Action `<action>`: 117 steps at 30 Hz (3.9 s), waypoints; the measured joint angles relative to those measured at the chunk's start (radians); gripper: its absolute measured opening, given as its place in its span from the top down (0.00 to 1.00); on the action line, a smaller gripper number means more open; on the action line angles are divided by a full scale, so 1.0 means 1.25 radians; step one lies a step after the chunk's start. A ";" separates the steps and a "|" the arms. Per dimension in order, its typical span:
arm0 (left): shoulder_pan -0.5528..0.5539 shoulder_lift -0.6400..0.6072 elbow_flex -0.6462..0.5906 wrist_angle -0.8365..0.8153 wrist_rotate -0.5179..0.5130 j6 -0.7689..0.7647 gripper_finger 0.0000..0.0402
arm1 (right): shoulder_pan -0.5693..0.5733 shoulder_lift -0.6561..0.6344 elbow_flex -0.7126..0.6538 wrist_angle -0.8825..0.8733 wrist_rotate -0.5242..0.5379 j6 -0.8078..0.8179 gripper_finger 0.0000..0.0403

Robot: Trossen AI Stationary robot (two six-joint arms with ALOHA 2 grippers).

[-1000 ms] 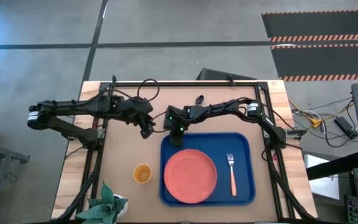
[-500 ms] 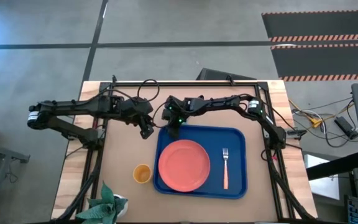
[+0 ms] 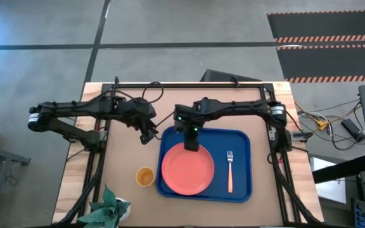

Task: Pick and place plate/cup/fork/spoon on tray
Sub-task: Put the blue spoon to the right of the light orange fork on the blue tray

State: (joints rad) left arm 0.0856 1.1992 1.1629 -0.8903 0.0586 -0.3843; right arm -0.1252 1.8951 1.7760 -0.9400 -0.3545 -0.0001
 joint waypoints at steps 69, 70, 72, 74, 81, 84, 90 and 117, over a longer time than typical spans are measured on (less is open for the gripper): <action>0.002 -0.128 -0.008 -0.116 -0.255 0.259 0.65 | -0.201 0.163 -0.085 0.135 0.340 0.796 0.63; 0.002 -0.128 -0.008 -0.117 -0.255 0.259 0.65 | -0.200 0.162 -0.085 0.123 0.342 0.793 0.63; 0.002 -0.128 -0.008 -0.118 -0.254 0.259 0.65 | -0.198 0.161 -0.085 0.088 0.349 0.788 0.63; 0.002 -0.128 -0.009 -0.118 -0.254 0.263 0.65 | -0.198 0.161 -0.085 0.074 0.357 0.790 0.63; 0.002 -0.127 -0.009 -0.116 -0.254 0.279 0.65 | -0.197 0.151 -0.086 0.059 0.367 0.796 0.63; 0.002 -0.128 -0.009 -0.116 -0.254 0.279 0.65 | -0.197 0.133 -0.088 0.049 0.367 0.804 0.63; 0.002 -0.127 -0.015 -0.109 -0.253 0.293 0.65 | -0.197 0.093 -0.084 0.041 0.382 0.815 0.63; 0.002 -0.130 -0.074 -0.089 -0.218 0.299 0.65 | -0.197 0.084 -0.197 0.092 0.409 1.006 0.63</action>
State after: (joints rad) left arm 0.0887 1.0370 1.0710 -1.0019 -0.2138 -0.0109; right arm -0.3720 2.0006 1.5302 -0.8247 0.1566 1.2578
